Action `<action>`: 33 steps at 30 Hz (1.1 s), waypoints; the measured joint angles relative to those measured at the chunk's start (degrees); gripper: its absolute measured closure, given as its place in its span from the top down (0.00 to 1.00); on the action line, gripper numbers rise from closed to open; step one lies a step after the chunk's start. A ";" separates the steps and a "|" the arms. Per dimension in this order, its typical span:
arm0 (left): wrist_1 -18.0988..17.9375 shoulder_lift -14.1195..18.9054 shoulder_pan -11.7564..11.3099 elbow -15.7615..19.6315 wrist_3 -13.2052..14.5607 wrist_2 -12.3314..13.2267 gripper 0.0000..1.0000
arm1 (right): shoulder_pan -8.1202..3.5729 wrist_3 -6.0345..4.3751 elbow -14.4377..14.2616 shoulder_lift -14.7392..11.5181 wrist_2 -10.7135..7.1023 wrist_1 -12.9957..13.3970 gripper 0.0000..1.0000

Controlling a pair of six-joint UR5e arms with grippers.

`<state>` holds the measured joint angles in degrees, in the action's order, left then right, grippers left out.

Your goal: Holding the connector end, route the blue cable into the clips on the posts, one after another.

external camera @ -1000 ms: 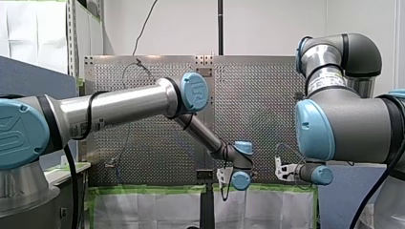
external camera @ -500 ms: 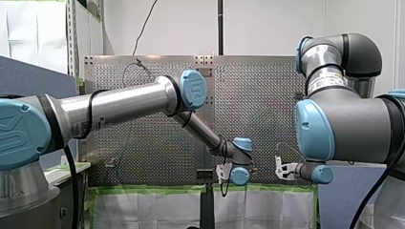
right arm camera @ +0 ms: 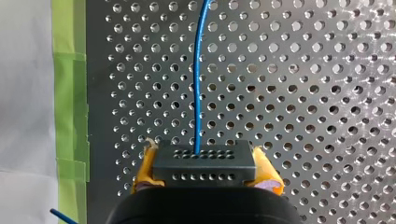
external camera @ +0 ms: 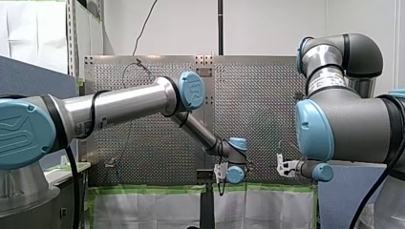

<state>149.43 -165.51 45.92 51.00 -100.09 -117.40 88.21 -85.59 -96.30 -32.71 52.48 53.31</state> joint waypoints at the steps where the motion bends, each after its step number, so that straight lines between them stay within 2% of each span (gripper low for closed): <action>1: -0.01 -0.01 -0.15 -0.01 -0.09 0.24 0.00 | 0.00 -0.09 0.08 0.01 0.00 0.00 0.00; 7: 0.15 -0.82 -0.75 -1.15 -1.45 2.18 0.00 | 0.00 -0.36 0.38 0.16 0.00 0.03 0.00; 12: 1.57 -3.36 -0.64 -3.85 -3.49 3.20 0.00 | 0.01 -0.38 0.50 0.27 -0.01 0.05 0.00; 18: 2.65 -4.36 -1.55 -7.28 -4.42 3.71 0.00 | 0.03 -0.27 1.16 0.85 -0.01 -0.31 0.00; 27: 2.97 -4.38 -2.86 -9.31 -4.66 4.31 0.00 | 0.04 2.77 3.88 2.54 0.09 -4.11 0.00; 33: 3.11 -4.40 -3.25 -9.28 -4.67 4.36 0.00 | 0.20 5.16 5.88 2.58 1.27 -6.70 0.00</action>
<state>152.54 -169.91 42.66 41.72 -104.76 -113.05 88.41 -80.43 -90.42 -30.13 53.75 46.61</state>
